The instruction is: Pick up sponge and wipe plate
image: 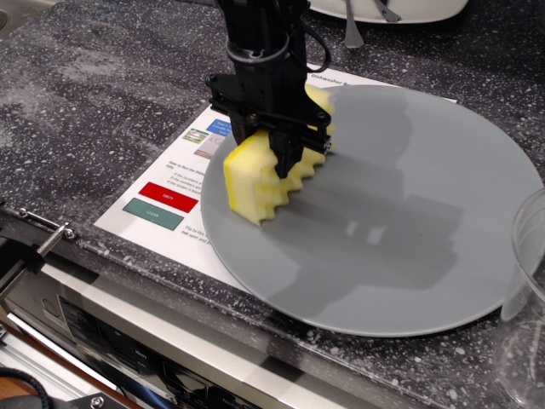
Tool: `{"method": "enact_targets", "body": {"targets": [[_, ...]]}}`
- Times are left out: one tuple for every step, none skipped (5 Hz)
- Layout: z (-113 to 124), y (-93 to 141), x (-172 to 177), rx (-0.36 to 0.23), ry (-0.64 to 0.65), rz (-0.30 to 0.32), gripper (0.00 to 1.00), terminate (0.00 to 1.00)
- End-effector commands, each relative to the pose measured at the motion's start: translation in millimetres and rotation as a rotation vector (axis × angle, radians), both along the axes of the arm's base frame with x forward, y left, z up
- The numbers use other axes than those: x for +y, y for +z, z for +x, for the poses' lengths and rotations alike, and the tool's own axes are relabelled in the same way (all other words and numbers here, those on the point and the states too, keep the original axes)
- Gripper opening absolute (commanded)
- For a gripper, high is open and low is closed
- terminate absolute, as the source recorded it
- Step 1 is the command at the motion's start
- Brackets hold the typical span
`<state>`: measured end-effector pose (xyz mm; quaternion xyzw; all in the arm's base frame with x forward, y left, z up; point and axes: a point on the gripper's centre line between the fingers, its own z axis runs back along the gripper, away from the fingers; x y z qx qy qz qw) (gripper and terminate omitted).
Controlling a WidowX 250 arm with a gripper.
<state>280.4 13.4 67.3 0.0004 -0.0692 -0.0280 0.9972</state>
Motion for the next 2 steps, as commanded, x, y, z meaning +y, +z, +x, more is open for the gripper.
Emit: {"method": "enact_targets", "body": {"targets": [[-5,22,-28,0.020,-0.020,-0.016,0.00,0.00],[2,32,-54,0.055,-0.046,-0.041,0.00,1.00]]}}
